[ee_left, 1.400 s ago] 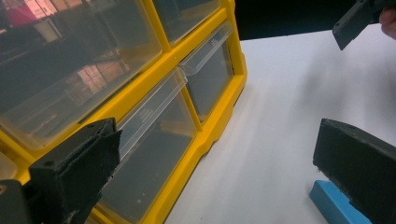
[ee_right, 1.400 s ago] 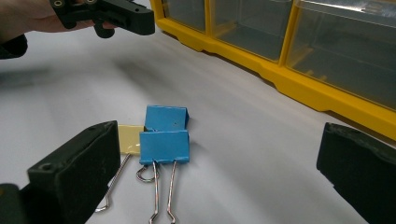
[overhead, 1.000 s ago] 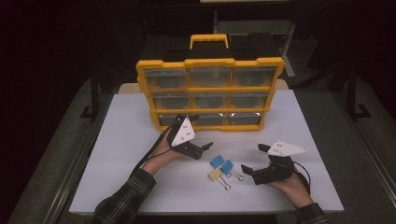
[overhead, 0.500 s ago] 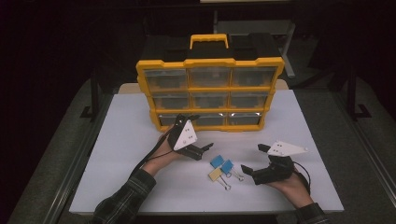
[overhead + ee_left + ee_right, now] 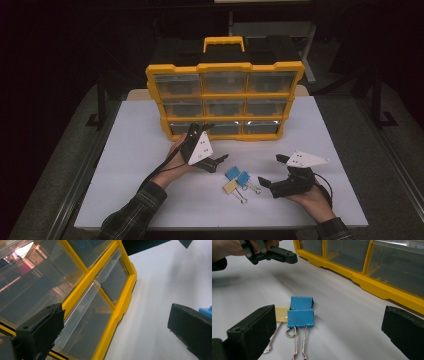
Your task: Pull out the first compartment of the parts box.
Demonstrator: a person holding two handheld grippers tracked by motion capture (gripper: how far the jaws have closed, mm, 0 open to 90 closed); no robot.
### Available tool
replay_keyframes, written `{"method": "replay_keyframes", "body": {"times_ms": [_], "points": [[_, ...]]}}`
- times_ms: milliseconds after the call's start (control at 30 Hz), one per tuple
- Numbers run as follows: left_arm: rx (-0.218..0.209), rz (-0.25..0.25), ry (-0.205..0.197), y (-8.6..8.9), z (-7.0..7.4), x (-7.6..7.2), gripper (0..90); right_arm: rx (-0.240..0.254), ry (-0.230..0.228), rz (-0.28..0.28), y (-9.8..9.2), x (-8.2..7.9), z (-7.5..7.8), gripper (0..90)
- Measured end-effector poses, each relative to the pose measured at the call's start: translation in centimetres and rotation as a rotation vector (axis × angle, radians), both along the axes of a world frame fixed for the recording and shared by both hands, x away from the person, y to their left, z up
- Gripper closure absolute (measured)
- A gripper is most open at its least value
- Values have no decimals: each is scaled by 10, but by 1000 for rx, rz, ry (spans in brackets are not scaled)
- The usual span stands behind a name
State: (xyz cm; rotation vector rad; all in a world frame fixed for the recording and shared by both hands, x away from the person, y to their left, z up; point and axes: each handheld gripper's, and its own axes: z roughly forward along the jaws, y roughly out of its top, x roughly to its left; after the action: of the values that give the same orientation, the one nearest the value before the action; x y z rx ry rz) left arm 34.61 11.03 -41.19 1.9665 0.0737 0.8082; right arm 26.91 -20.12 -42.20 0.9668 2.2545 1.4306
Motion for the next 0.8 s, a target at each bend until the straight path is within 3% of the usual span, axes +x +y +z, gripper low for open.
{"method": "replay_keyframes", "body": {"times_ms": [167, 533, 800], "points": [[11, 0, -12, 0, 0, 0, 3, 1, 1, 2, 0, 0, 0, 0], [73, -8, -91, -3, -1, -4, 4, 1, 1, 2, 0, 0, 0, 0], [101, -13, -122, -5, -3, -6, 4, 2, 1, 2, 0, 0, 0, 0]]}}
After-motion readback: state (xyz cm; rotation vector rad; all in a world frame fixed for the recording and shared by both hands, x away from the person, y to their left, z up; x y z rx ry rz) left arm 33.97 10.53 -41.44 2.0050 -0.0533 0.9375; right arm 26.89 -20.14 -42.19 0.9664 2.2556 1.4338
